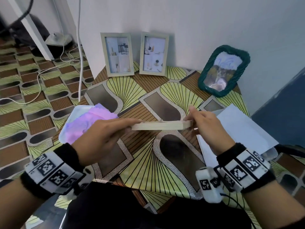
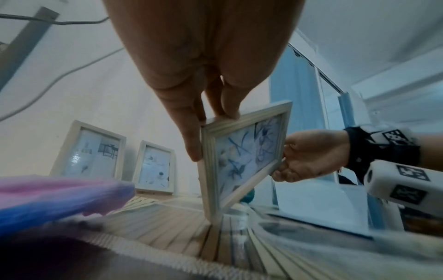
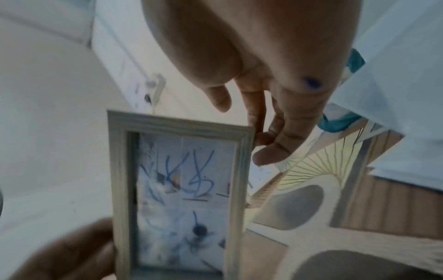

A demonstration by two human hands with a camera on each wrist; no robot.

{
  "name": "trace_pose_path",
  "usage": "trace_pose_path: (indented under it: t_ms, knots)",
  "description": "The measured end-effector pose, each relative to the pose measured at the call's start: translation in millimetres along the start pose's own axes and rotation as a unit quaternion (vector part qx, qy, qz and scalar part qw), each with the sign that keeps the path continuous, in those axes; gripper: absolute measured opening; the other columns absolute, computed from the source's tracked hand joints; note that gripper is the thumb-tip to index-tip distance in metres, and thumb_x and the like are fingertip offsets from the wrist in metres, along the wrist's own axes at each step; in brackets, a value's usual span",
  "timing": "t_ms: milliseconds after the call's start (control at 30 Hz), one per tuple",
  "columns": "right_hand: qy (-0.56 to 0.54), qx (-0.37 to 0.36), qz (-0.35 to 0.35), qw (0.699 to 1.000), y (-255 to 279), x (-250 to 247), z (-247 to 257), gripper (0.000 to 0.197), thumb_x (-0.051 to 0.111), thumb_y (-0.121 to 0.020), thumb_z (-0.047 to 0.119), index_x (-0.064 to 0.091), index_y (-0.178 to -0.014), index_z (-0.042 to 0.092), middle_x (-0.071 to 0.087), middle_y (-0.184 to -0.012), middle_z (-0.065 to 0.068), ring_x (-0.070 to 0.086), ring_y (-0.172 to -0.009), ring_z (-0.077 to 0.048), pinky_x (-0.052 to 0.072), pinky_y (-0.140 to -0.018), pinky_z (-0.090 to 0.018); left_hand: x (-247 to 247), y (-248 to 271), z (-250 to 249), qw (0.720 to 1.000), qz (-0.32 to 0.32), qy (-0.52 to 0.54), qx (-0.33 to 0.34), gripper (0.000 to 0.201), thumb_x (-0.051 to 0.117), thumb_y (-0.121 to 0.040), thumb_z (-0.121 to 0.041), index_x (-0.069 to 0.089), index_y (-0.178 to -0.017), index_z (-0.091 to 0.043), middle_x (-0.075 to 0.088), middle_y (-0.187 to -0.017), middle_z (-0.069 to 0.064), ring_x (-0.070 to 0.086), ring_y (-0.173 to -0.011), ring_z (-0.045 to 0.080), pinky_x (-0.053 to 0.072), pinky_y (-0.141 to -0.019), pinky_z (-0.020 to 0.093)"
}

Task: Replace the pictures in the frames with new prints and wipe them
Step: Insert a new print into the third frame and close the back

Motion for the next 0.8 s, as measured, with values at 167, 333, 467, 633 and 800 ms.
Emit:
trace_pose_path:
  t_ms: [167,333,467,633,800]
  knots:
    - [-0.26,0.02,-0.004,0.965,-0.5,-7.9,14.7,0.047,0.045,-0.102,0.041,0.066,-0.082,0.004,0.068,-0.071,-0.009,0.066,-0.068,-0.022,0.055,-0.063,-0.035,-7.5,-8.7,7.5,0.988,-0.082,0.093,-0.087,0.038,0.055,-0.095,-0.001,0.062,-0.127,-0.019,0.066,-0.102,-0.025,0.06,-0.1,-0.012,0.053,-0.082,0.013]
    - [-0.306,-0.027,0.058,0.95,1.2,4.3,28.8,0.036,0.047,-0.102,0.028,0.079,-0.09,0.014,0.068,-0.094,-0.01,0.063,-0.087,-0.027,0.052,-0.084,-0.042,22.4,3.7,25.2,0.902,-0.084,0.322,-0.275,0.045,0.046,-0.099,-0.001,0.052,-0.134,-0.029,0.07,-0.116,-0.012,0.067,-0.104,0.007,0.062,-0.064,0.035]
    - [-0.248,-0.03,0.074,0.965,-2.2,19.9,23.6,0.026,0.051,-0.099,0.015,0.076,-0.095,0.014,0.077,-0.097,-0.003,0.072,-0.09,-0.018,0.057,-0.077,-0.025,42.3,15.1,33.1,0.876,-0.05,0.363,-0.312,0.046,0.046,-0.1,-0.002,0.055,-0.127,-0.038,0.068,-0.117,-0.021,0.066,-0.104,0.001,0.062,-0.064,0.039]
    - [-0.186,0.004,0.119,0.975,-1.3,47.5,5.0,0.04,0.05,-0.1,0.011,0.08,-0.086,0.034,0.077,-0.094,0.009,0.071,-0.093,-0.004,0.054,-0.077,-0.017,56.1,26.8,39.3,0.882,0.024,0.325,-0.341,0.046,0.046,-0.1,-0.001,0.054,-0.116,-0.044,0.072,-0.1,-0.025,0.071,-0.088,0.003,0.061,-0.061,0.031]
    - [-0.103,0.038,0.154,0.982,1.5,71.6,-11.8,0.023,0.057,-0.097,0.019,0.065,-0.118,0.019,0.062,-0.123,0.019,0.063,-0.096,0.014,0.05,-0.082,-0.011,51.9,32.8,45.2,0.914,0.093,0.219,-0.329,0.033,0.052,-0.1,-0.012,0.058,-0.123,-0.035,0.067,-0.098,0.014,0.073,-0.069,0.025,0.062,-0.062,0.042]
Point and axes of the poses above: each hand's wrist, its own y-axis away from the middle knuckle, its own x-axis out of the palm, z = x × y, the point moved 6 cm from there along -y, towards the middle knuckle
